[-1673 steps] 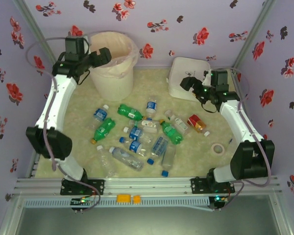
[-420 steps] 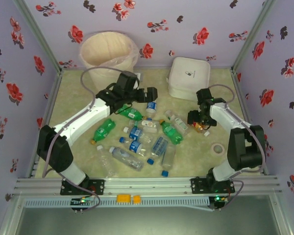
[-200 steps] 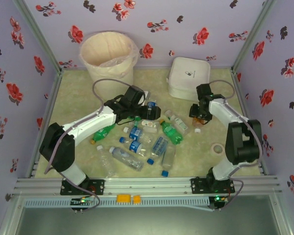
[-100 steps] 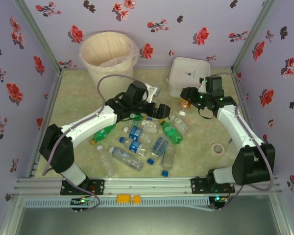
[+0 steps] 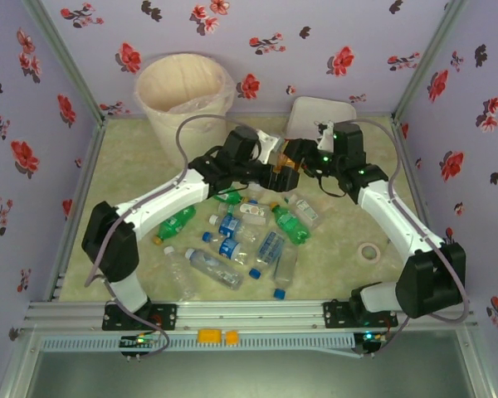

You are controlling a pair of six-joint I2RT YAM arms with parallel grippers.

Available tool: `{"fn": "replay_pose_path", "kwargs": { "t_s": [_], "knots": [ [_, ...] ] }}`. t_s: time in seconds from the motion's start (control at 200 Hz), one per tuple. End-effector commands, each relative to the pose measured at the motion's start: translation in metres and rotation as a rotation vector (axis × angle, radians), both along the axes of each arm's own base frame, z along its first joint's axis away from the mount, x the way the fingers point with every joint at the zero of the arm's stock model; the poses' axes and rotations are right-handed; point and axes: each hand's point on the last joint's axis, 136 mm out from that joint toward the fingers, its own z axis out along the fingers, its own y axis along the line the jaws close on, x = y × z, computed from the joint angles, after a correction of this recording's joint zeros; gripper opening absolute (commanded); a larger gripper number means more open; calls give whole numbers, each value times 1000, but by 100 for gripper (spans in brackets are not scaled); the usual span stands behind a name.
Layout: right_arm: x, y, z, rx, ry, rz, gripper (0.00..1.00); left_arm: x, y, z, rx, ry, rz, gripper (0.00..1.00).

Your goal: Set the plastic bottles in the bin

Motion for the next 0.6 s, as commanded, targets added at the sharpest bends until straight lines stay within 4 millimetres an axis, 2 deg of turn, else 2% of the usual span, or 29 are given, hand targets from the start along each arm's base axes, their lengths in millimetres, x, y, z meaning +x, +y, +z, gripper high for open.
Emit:
{"fn": "replay_pose_path", "kwargs": {
  "t_s": [0.0,0.14,0.38,0.48,0.52,0.595],
  "knots": [
    [-5,7,11,56,-14,13,51,6,-8,6,4,-50,-14,96],
    [-10,7,7,55,1,10,51,20,-4,4,26,-94,46,87],
    [-11,5,2,70,20,-8,53,26,-5,10,4,-118,77,57],
    [-8,5,8,94,8,-24,59,25,-3,9,7,-105,82,47],
    [-7,5,12,99,2,-24,63,24,0,9,8,-102,88,46],
    [-2,-3,22,85,-7,-31,79,26,8,11,5,-93,123,46]
  ]
}}
